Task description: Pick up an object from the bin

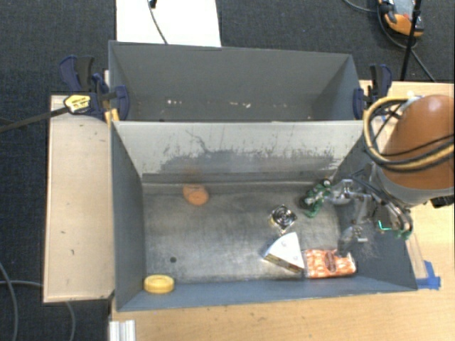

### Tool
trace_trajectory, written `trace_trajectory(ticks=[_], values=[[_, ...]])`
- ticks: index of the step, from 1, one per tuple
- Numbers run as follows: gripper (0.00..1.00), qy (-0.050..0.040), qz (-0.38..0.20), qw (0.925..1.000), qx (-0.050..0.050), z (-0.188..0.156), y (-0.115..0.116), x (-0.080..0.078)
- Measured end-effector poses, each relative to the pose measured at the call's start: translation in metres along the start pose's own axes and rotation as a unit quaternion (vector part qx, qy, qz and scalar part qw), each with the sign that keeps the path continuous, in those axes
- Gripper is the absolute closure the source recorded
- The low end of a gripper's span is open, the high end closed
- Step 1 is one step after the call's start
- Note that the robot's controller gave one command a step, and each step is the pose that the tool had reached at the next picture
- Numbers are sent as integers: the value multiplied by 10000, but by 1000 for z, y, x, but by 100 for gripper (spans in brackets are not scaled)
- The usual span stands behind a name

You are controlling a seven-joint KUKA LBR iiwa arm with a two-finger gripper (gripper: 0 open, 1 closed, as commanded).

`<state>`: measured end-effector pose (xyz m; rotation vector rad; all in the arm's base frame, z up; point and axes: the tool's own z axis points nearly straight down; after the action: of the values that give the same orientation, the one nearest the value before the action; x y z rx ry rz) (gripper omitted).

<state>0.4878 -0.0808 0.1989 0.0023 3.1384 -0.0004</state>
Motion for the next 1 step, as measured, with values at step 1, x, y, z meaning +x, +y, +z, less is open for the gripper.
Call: trace_trajectory(ticks=[1], values=[[0, -42, 50, 10000, 6, 44, 0, -11]])
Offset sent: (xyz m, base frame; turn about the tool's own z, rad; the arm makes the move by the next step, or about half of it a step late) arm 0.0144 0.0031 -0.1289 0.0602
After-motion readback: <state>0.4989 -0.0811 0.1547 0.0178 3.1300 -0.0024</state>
